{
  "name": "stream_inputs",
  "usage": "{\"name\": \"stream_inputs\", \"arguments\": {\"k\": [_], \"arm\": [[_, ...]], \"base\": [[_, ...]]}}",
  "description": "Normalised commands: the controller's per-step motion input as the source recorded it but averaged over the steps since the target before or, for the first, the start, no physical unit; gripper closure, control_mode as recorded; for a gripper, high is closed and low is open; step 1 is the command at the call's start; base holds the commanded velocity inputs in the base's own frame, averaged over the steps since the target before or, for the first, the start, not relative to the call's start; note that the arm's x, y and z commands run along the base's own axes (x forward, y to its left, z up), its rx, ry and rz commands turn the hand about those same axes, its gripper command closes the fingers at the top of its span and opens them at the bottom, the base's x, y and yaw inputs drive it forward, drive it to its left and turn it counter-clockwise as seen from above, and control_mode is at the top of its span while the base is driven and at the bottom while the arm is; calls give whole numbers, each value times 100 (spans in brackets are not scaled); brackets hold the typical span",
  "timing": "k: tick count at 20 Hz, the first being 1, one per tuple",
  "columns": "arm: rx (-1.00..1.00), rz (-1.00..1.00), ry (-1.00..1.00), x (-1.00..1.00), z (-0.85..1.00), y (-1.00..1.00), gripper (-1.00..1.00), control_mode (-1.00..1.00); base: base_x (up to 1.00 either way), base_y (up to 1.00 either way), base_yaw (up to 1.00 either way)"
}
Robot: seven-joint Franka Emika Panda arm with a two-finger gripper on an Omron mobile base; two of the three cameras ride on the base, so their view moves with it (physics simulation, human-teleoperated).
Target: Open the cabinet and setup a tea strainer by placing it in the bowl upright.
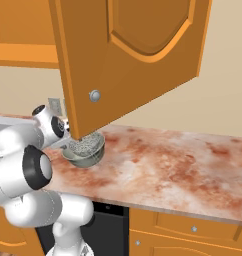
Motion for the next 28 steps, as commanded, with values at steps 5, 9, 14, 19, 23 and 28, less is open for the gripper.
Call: {"name": "stream_inputs", "arguments": {"k": [5, 9, 14, 19, 23, 28], "arm": [[4, 0, 0, -5, 29, 0, -100, -100], [3, -3, 0, -17, 35, 0, -100, -100], [5, -8, 0, -30, 36, -9, -100, -100], [6, -11, 0, -36, 37, -22, -100, -100], [3, -10, 0, -38, 37, -27, -100, -100], [0, -8, 0, -25, 34, -32, -100, -100]], "base": [[0, 0, 0], [0, 0, 0], [0, 0, 0], [0, 0, 0], [0, 0, 0], [0, 0, 0]]}}
